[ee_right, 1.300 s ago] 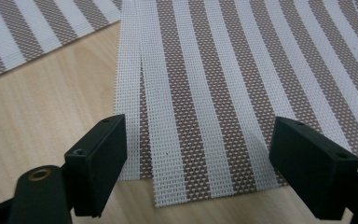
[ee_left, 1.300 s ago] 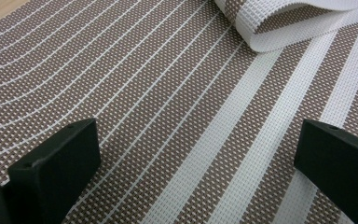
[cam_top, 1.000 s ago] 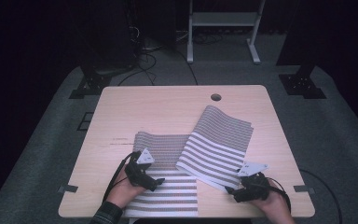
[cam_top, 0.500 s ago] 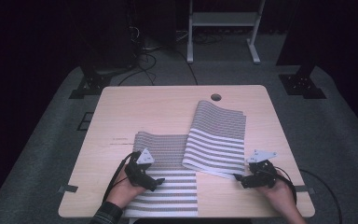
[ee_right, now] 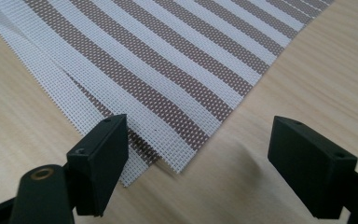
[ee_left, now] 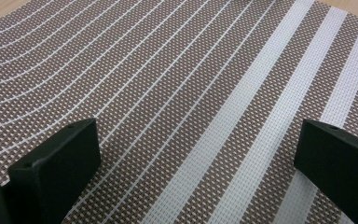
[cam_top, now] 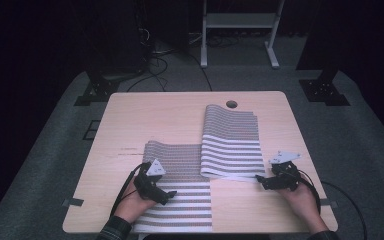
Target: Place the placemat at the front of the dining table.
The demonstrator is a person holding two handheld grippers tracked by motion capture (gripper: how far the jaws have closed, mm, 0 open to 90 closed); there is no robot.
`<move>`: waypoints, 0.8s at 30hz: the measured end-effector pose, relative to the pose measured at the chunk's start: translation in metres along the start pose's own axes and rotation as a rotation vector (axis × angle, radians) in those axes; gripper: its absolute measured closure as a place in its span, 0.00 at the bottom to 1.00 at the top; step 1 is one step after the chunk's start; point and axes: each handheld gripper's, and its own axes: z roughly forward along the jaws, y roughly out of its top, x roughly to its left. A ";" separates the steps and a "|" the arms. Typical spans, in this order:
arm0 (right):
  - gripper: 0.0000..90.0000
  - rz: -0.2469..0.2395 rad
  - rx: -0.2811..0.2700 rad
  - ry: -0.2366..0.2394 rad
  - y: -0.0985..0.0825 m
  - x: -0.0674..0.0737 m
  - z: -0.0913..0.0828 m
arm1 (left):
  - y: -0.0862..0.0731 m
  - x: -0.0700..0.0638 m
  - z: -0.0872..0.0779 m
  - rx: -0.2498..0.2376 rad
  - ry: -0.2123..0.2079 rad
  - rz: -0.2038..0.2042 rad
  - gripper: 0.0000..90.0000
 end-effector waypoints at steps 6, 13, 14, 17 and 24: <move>0.24 0.014 0.005 -0.009 0.003 -0.007 0.002 | 0.000 0.000 0.000 -0.002 0.000 -0.002 0.00; 0.37 0.033 -0.043 0.083 0.021 0.007 0.005 | 0.000 0.000 0.000 -0.002 0.001 -0.003 0.00; 0.40 0.033 -0.050 0.095 0.025 0.009 0.007 | 0.000 0.000 0.000 -0.002 0.001 -0.003 0.00; 0.47 0.015 -0.039 0.105 0.032 0.017 0.017 | 0.000 0.000 0.000 -0.003 0.000 -0.003 0.00; 0.50 0.014 -0.018 0.119 0.033 0.018 0.027 | 0.000 0.000 0.000 -0.005 0.000 -0.003 0.00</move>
